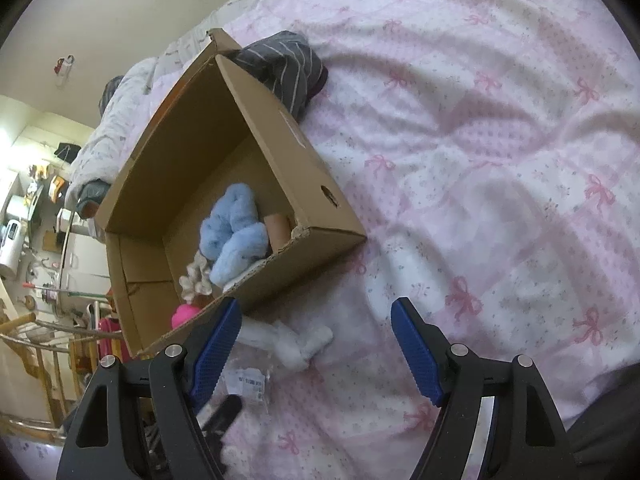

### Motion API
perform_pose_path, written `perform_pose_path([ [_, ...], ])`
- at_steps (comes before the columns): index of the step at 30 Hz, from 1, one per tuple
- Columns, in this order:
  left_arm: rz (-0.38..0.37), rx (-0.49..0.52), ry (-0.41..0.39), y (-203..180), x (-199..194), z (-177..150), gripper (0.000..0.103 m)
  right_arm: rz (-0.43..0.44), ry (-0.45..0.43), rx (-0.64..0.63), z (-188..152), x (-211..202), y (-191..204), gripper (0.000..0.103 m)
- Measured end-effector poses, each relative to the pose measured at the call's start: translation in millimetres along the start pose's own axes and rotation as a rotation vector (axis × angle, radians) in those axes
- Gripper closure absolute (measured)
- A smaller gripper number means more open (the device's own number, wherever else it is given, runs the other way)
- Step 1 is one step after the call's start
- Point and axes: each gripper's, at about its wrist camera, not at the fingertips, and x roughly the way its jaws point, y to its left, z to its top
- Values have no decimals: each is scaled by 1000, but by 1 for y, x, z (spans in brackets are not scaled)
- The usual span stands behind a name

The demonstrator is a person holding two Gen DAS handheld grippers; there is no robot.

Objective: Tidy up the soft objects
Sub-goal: 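Withdraw both tools from the box toward the packet and white cloth, then grasp the clear barcode packet with the left tool while the right tool grasps the white cloth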

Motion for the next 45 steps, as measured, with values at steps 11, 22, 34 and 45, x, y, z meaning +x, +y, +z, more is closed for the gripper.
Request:
perform_pose_path([
  [11,29,54,37,-10,18,6,77,-15,19,-28,-1,6,4,21],
  [22,43,-58,-10,8,-10,7,81,-24,169,-116,-14,45,23,22],
  [34,81,-70,-54,20,-30,1,81,-169,165,-385,-29,83,75,23],
  [45,108,-112,-82,29,-39,4,81,-103,149,-454,-31,72,70,78],
])
